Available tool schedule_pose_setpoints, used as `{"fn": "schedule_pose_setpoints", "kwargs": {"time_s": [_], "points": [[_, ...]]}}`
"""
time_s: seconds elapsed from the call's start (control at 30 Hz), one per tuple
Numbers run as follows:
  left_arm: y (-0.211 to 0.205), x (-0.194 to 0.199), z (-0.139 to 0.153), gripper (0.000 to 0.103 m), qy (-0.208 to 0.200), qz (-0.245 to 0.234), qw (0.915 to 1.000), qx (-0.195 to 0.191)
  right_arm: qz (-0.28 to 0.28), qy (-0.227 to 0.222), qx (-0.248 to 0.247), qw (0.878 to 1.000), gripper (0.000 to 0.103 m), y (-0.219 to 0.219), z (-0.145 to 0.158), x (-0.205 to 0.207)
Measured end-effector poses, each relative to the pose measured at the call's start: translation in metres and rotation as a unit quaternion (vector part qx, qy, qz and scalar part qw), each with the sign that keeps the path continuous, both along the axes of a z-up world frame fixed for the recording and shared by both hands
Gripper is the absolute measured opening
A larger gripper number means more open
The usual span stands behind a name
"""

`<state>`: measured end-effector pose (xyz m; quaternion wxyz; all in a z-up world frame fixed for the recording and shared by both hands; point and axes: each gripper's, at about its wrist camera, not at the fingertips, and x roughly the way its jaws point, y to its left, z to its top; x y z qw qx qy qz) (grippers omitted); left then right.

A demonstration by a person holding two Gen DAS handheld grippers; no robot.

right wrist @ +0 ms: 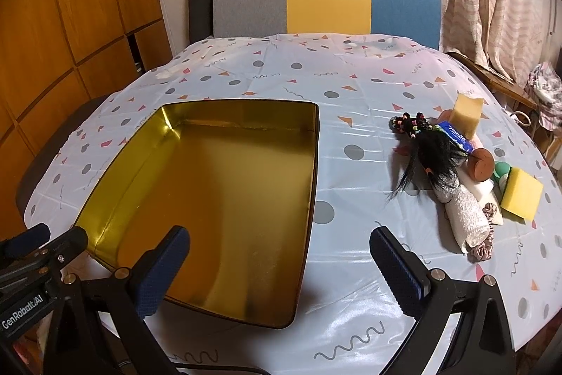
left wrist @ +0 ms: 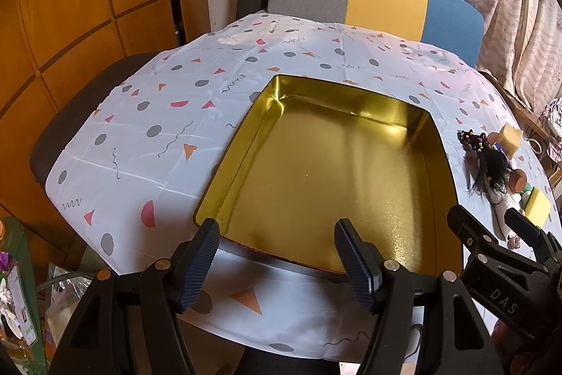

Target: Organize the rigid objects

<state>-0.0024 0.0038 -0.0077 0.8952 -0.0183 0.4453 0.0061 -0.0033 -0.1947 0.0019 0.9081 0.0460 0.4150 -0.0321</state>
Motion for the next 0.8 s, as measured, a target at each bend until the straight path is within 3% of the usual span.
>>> {"fn": "schedule_pose_setpoints", "kwargs": {"time_s": [0.8], "points": [[-0.0052,-0.0029,-0.0010,0.069,0.003,-0.006,1.0000,0.006,0.000,0.000,0.001,1.000,0.103,-0.0009,0.0024,-0.0033]]}}
